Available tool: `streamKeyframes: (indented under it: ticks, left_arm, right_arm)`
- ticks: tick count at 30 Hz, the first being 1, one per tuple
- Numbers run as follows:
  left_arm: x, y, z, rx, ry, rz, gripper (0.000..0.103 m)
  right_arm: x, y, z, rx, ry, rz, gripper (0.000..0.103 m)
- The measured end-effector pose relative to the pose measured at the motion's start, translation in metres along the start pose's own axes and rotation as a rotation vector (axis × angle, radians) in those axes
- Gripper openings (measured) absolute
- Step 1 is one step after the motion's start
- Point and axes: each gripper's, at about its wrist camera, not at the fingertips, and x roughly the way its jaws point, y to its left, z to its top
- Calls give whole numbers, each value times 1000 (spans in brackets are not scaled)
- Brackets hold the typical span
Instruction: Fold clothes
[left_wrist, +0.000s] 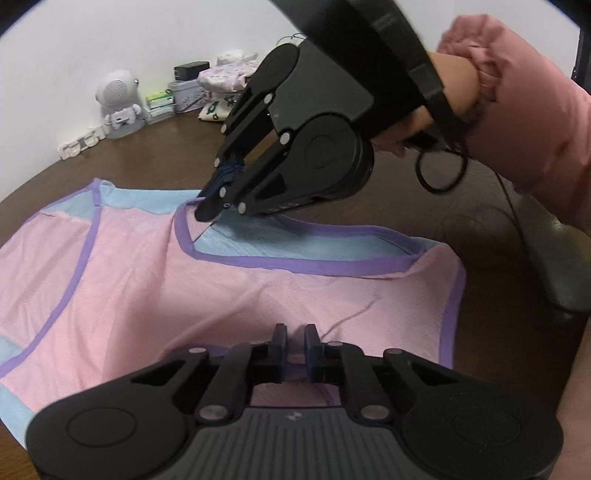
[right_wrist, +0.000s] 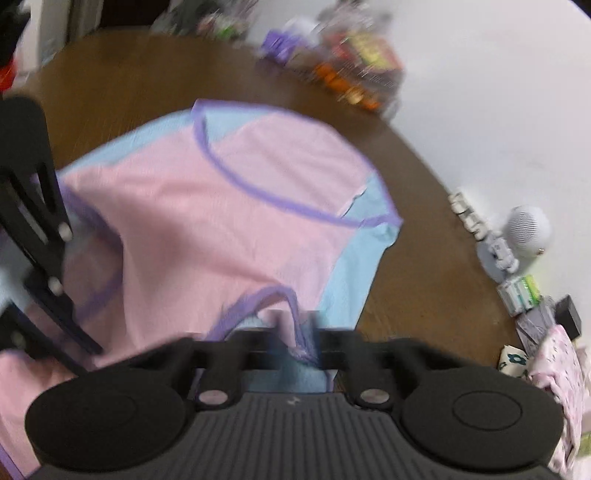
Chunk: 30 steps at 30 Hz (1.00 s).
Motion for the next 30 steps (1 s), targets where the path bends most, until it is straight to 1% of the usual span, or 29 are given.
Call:
streamKeyframes:
  ticks: [2,7,8,9,11,12,13,15,16,17,18,19,21,23,24,25,26,28,30]
  left_arm:
    - [-3,-3,-4,1,0,-17,8]
    - [-7,-8,-9,-7,-3,-52,9]
    - [-9,-8,-10,-15,-8,-57,9]
    - [-11,-7,-10,-36,-20,-55,10]
    - [-17,-3,-11,-87,-49,-44,13]
    - [-21,1,-11,-123,-67,-36,16]
    - [-25,4,-12,-163,-86,-26,19]
    - [-28,16,-13,-266,-112,10,21]
    - [-27,22,-13,-325,-118,23,21]
    - [-26,28,-14,-384,-122,35,21]
    - [-23,31,-14,-427,-121,40,20]
    - [-20,34,-14,-462,-117,42,20]
    - [-13,39,-12,-515,-107,59,20]
    - [-7,39,-8,-521,-101,96,19]
    - [-7,37,-8,-506,-100,120,13]
    - [-7,34,-8,-481,-94,150,6]
    - [-8,30,-8,-450,-86,176,5]
    - [-9,22,-9,-400,-71,199,4]
    - [-12,15,-12,-364,-55,207,4]
  right_arm:
    - [-2,3,-7,-48,5,-8,2]
    - [-4,13,-27,-173,23,-71,2]
    - [-7,13,-29,-169,12,-75,2]
    - [-11,13,-30,-157,-3,-77,5]
    - [-18,12,-34,-133,-33,-80,23]
    - [-21,12,-35,-121,-48,-82,45]
    - [-25,12,-37,-109,-63,-84,48]
    - [-38,0,-39,32,-105,-14,46]
    - [-43,-7,-40,116,-118,46,44]
    - [-45,-14,-40,212,-123,137,43]
    - [-44,-17,-41,277,-121,214,40]
    - [-42,-19,-42,334,-118,285,39]
    - [-35,-17,-41,366,-90,329,38]
    - [-27,-13,-41,369,-66,339,33]
    - [-24,-11,-41,370,-58,347,23]
    - [-24,-10,-41,367,-56,353,9]
    - [-24,-8,-41,363,-56,359,4]
    - [-30,-2,-41,338,-54,355,4]
    - [-38,2,-44,313,-45,373,4]
